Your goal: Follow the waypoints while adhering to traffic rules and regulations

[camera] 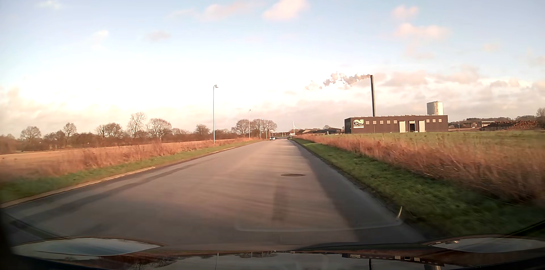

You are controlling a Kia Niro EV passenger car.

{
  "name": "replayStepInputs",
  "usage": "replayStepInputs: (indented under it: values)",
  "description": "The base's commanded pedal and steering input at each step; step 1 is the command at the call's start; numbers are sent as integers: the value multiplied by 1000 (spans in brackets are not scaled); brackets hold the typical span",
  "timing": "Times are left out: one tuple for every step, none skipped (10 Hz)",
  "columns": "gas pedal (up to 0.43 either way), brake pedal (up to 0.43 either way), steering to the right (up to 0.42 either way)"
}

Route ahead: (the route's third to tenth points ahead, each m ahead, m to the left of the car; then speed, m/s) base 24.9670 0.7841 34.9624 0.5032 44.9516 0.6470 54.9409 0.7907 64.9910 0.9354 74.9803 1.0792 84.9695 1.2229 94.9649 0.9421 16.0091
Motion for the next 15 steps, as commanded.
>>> replayStepInputs:
  values:
    - [197,0,-1]
    - [197,0,-1]
    - [197,0,-1]
    - [197,0,-2]
    - [197,0,-3]
    - [197,0,-3]
    - [197,0,-3]
    - [197,0,-3]
    - [197,0,-3]
    - [197,0,-3]
    - [197,0,-3]
    - [197,0,-3]
    - [197,0,-3]
    - [189,0,-3]
    - [189,0,-3]
